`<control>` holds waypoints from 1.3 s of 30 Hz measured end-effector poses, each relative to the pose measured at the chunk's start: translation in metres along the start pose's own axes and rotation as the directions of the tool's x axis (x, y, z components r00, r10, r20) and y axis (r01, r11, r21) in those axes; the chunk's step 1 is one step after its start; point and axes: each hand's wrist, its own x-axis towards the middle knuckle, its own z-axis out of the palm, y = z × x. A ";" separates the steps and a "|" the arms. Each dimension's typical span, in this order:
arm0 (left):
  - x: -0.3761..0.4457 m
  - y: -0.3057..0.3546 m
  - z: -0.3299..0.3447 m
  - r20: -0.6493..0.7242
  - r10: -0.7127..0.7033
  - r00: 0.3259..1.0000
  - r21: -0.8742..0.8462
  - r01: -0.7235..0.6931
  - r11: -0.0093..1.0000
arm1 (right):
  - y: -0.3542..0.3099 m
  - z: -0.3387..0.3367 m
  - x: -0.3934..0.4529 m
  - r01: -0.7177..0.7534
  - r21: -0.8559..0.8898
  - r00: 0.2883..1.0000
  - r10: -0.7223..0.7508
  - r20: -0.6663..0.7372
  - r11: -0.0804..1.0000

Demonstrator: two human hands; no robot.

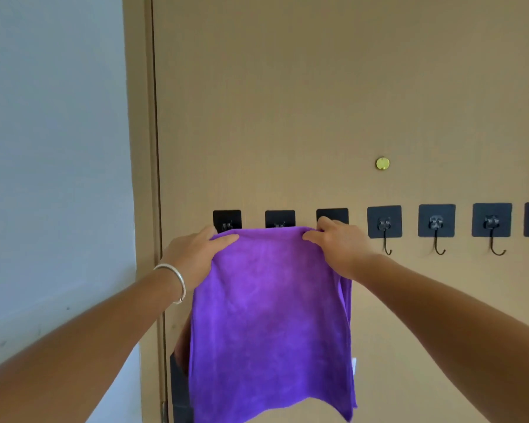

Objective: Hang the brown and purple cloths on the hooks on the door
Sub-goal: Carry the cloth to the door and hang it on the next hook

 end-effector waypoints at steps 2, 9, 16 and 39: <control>0.013 0.003 0.003 0.040 -0.011 0.999 0.085 0.007 0.996 | -0.006 0.007 0.007 -0.035 -0.013 0.998 0.036 0.054 0.999; 0.015 0.045 0.033 0.183 0.004 0.983 0.204 -0.042 0.978 | -0.044 0.042 0.005 -0.157 -0.059 0.984 0.161 0.071 0.986; -0.001 0.077 0.067 0.339 -0.023 0.940 0.058 0.003 0.998 | -0.073 0.076 -0.021 -0.143 0.041 0.984 0.138 0.113 0.989; 0.031 0.181 0.026 -0.185 0.244 0.952 -0.103 -0.266 0.959 | 0.031 0.035 -0.124 -0.331 0.146 0.928 0.350 -0.129 0.932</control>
